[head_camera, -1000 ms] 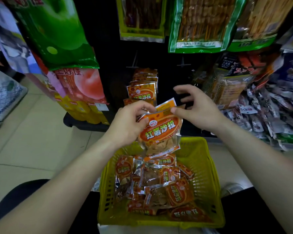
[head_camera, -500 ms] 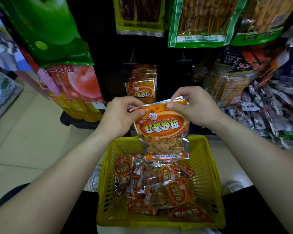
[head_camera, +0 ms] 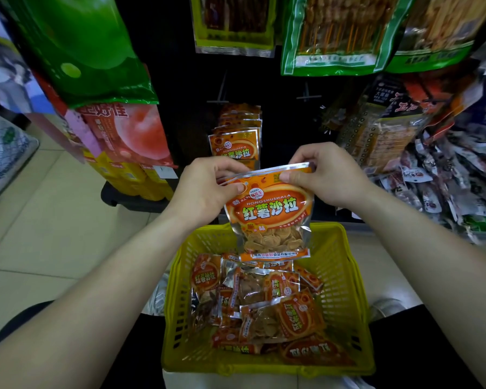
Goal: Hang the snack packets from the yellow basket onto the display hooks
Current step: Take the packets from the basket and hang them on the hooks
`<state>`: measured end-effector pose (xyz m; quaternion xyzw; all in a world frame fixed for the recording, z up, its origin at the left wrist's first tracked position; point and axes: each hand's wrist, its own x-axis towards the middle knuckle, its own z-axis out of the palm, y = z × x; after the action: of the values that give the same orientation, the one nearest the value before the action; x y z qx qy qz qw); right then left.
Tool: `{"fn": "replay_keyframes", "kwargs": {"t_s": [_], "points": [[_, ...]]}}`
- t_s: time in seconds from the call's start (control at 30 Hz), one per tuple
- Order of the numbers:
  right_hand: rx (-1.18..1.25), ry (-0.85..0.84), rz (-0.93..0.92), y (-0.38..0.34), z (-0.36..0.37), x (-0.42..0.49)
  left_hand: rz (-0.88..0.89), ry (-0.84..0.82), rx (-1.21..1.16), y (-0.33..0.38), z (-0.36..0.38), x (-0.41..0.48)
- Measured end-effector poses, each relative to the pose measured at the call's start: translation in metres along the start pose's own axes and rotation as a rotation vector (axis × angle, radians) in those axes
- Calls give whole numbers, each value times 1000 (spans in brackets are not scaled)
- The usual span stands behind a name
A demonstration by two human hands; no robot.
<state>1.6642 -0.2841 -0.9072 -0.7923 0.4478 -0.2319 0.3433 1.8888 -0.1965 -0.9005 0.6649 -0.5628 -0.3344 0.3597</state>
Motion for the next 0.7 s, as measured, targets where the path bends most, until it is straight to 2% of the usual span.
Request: {"fn": "replay_keyframes", "kwargs": {"t_s": [0.33,0.47,0.6,0.7], "points": [[-83,8,-11,1,3,0,8,-14,32,-1,1,3],[-136,-82,-40,-3,1,-3,9,-20,58,-4,3,5],[-368,-179,-107,-19,2,-6,28,-35,73,-3,6,2],[-540,-181,-151,-35,17,-11,61,-51,67,-2,8,-1]]}}
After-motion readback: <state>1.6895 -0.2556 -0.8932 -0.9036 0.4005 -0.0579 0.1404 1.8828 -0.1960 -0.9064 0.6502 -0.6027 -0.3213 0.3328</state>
